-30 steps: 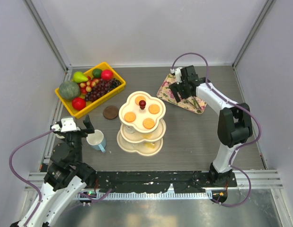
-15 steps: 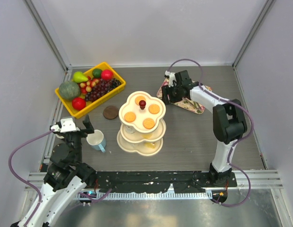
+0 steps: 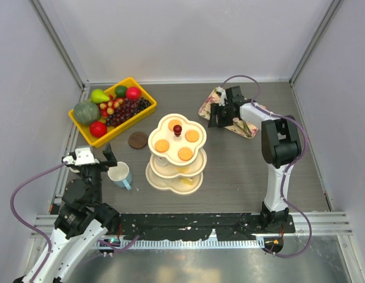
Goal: Serve the afternoon tea
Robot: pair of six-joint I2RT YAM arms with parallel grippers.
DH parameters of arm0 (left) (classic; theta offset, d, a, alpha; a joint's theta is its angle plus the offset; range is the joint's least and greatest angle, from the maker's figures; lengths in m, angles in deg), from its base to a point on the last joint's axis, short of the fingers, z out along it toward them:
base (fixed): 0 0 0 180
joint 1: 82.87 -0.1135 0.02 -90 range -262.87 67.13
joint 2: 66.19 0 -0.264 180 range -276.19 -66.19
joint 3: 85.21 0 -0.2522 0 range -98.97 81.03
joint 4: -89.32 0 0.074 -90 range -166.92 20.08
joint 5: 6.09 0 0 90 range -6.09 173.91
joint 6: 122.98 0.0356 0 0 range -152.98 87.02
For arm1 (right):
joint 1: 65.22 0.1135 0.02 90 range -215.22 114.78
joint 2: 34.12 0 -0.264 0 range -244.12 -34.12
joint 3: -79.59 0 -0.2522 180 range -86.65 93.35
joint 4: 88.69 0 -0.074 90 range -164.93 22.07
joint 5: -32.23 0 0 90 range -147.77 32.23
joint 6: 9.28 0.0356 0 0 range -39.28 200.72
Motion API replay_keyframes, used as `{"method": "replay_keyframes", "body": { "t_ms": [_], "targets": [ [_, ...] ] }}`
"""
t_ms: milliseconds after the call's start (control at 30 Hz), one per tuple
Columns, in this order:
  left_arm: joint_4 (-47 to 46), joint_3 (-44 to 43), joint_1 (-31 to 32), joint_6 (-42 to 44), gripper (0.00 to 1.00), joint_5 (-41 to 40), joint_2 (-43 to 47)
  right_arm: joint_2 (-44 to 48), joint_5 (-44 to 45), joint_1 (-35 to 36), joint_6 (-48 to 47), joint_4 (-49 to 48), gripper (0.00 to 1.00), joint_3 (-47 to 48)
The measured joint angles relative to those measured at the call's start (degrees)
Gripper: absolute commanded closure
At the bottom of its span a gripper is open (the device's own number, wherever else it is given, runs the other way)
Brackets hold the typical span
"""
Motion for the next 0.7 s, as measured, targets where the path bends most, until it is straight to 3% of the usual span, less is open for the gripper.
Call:
{"method": "replay_keyframes", "body": {
  "t_ms": [267, 467, 700],
  "targets": [
    [0.00, 0.00, 0.00, 0.00, 0.01, 0.02, 0.00, -1.18, 5.57, -10.91, 4.48, -2.05, 0.39, 2.12],
    [0.07, 0.00, 0.00, -0.22, 0.01, 0.50, -0.81, 0.28, 7.43, -14.14, 5.09, -2.25, 0.38, 1.64],
    [4.61, -2.60, 0.00, -4.50, 0.01, 4.09, -5.46, 19.89, 6.36, -10.16, 5.31, -2.43, 0.36, -10.05]
  ]
}}
